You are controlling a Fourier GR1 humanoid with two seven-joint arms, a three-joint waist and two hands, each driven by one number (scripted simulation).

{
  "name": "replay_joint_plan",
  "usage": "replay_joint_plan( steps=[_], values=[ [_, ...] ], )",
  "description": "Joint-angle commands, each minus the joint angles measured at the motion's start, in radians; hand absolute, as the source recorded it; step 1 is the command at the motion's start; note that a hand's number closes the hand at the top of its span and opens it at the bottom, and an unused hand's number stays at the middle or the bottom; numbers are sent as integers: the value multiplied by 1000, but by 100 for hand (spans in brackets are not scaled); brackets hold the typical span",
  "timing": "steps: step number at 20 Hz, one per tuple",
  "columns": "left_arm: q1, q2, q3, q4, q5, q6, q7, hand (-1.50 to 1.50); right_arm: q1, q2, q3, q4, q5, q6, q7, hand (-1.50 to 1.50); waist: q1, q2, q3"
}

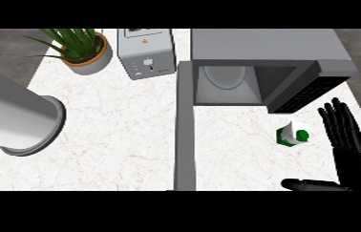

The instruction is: Pick up the milk, place it into the microwave and close the microwave

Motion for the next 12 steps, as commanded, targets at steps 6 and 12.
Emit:
replay_joint_plan(
  steps=[6,12],
  values=[
    [57,12,109,0,122,-80,30,-150,-107,-6,-80,301,45,-56,-130,-150,5,0,0],
    [29,-24,93,-31,77,-67,48,-150,-173,-50,-127,596,84,-54,-325,-150,4,1,1]
  ],
)
